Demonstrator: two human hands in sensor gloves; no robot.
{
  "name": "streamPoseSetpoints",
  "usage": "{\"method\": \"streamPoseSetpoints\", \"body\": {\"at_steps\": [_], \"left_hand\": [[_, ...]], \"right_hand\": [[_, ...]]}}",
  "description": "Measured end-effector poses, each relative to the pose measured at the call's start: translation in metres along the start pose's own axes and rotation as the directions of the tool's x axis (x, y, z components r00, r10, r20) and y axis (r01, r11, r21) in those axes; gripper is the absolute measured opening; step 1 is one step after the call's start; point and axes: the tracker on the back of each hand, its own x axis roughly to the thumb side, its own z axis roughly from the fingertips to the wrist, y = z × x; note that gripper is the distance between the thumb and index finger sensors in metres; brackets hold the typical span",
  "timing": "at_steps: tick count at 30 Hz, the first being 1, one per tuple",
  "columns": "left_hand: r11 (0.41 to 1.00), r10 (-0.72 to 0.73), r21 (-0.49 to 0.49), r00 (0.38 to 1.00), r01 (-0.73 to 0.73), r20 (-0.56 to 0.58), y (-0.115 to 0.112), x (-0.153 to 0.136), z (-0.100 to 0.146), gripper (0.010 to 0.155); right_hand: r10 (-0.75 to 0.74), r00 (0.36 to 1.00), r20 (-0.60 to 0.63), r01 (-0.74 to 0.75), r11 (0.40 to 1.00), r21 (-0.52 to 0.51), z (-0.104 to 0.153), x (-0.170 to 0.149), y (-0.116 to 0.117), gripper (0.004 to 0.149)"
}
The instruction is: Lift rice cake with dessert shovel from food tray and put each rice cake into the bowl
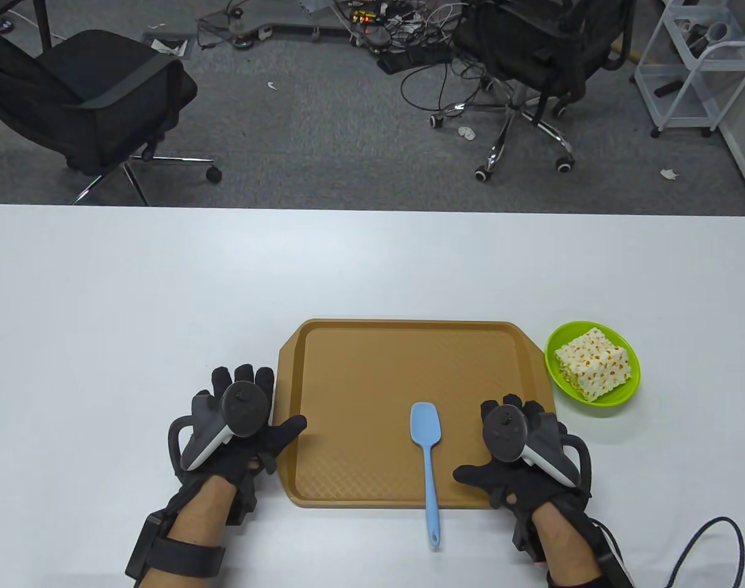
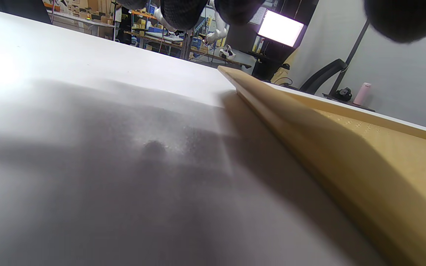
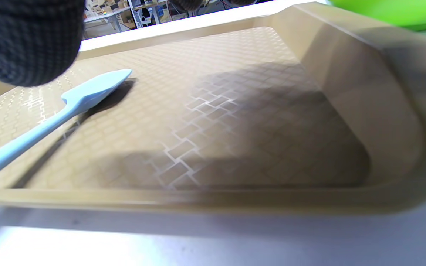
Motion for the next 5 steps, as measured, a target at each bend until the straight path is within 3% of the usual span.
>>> {"method": "streamPoseSetpoints", "body": {"at_steps": [5], "left_hand": [[1.000, 0.001, -0.005, 1.000, -0.001, -0.003, 0.0000, -0.0001, 0.0007, 0.094]], "right_hand": [[0.002, 1.000, -0.017, -0.001, 1.000, 0.019, 0.0012, -0.0006, -0.0007, 0.106]]}}
